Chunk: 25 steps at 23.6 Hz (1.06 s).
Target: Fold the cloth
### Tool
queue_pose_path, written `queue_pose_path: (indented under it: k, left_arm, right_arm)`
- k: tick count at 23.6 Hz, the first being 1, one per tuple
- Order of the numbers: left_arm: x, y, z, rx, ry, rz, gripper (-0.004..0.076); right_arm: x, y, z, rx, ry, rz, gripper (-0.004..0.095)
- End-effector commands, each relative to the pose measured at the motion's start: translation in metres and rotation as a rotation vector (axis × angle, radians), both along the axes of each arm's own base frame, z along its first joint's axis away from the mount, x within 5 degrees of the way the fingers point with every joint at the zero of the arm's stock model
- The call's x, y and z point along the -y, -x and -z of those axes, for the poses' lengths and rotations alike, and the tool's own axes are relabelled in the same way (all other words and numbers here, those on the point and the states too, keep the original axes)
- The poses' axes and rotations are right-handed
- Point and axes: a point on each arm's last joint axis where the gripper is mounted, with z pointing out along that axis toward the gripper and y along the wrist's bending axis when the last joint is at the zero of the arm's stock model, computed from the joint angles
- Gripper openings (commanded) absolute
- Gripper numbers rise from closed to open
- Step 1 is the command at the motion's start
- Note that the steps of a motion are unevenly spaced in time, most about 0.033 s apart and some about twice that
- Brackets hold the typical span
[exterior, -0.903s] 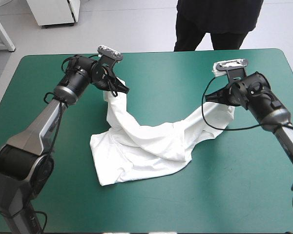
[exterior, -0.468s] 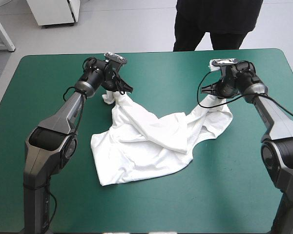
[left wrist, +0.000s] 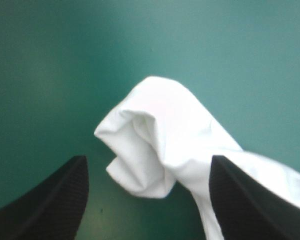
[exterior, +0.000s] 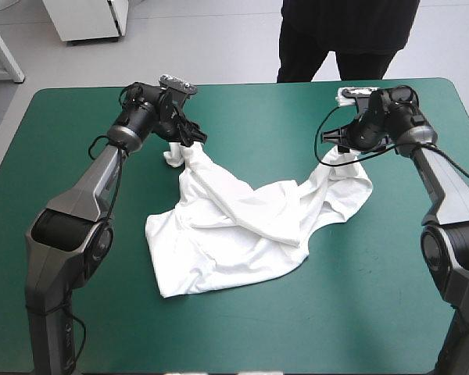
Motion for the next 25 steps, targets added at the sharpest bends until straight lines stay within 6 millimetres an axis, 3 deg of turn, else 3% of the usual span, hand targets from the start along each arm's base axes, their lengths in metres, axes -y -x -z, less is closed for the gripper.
queue_pose_path:
  k: [1, 5, 10, 13, 15, 18, 20, 25]
  left_arm:
    - [-0.009, 0.023, -0.051, 0.056, 0.001, -0.017, 0.0461]
    - [-0.015, 0.042, -0.065, -0.026, -0.032, -0.002, 0.0388]
    - [-0.024, 0.073, -0.102, 0.022, 0.004, 0.002, 0.0368]
    - [-0.036, 0.121, -0.117, 0.003, 0.057, 0.003, 0.0368]
    - [-0.048, 0.161, -0.107, -0.064, 0.075, -0.032, 0.0368]
    - [-0.05, 0.198, -0.082, -0.16, 0.078, -0.016, 0.0368]
    - [-0.034, 0.223, -0.054, -0.262, 0.055, 0.025, 0.0368]
    - [-0.004, 0.258, -0.007, -0.414, -0.017, 0.027, 0.0368]
  right_arm:
    - [0.005, 0.019, -0.056, 0.142, -0.013, -0.002, 0.0476]
    - [0.01, 0.033, -0.072, 0.155, 0.018, -0.001, 0.0474]
    - [0.012, 0.046, -0.091, 0.193, 0.015, 0.004, 0.0473]
    - [0.013, 0.054, -0.1, 0.205, 0.017, 0.005, 0.0473]
    - [0.013, 0.056, -0.099, 0.187, 0.017, 0.005, 0.0473]
    - [0.013, 0.056, -0.099, 0.178, 0.016, 0.008, 0.0473]
    - [0.014, 0.057, -0.098, 0.162, 0.018, 0.008, 0.0473]
    - [0.015, 0.059, -0.096, 0.136, 0.036, 0.011, 0.0473]
